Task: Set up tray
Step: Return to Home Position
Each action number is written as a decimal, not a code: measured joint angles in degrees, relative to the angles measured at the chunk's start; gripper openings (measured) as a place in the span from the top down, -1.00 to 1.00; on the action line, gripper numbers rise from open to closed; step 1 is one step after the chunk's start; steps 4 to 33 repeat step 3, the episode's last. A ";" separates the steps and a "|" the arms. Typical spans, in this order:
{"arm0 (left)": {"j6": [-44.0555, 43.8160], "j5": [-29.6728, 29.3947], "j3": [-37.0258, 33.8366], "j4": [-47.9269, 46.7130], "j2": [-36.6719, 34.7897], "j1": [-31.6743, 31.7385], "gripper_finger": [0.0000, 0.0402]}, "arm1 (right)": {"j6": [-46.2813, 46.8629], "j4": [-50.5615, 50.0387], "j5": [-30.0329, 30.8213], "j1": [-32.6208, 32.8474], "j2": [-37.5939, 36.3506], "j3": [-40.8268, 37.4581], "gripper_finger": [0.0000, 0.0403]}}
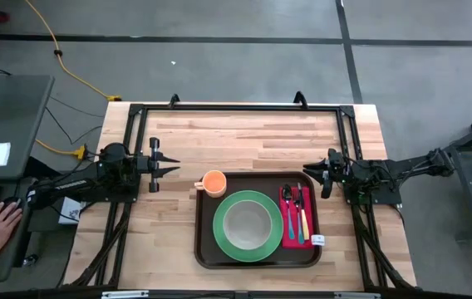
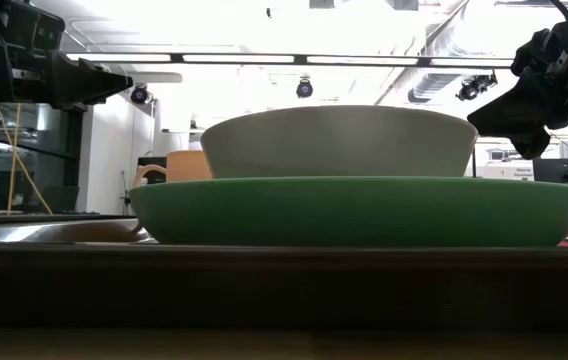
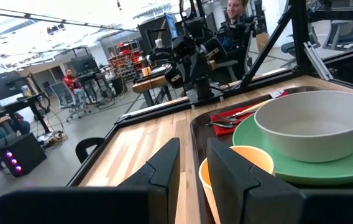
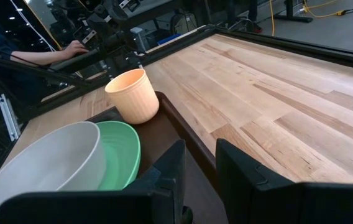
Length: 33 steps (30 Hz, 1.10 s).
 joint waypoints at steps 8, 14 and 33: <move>-0.01 0.00 -0.01 0.00 0.01 0.01 0.44 | 0.00 0.00 0.01 0.01 0.00 0.00 0.67; -0.01 0.00 -0.01 0.00 0.01 0.01 0.44 | 0.00 0.00 0.01 0.01 0.00 0.00 0.67; -0.01 0.00 -0.01 0.00 0.01 0.01 0.44 | 0.00 0.00 0.01 0.01 0.00 0.00 0.67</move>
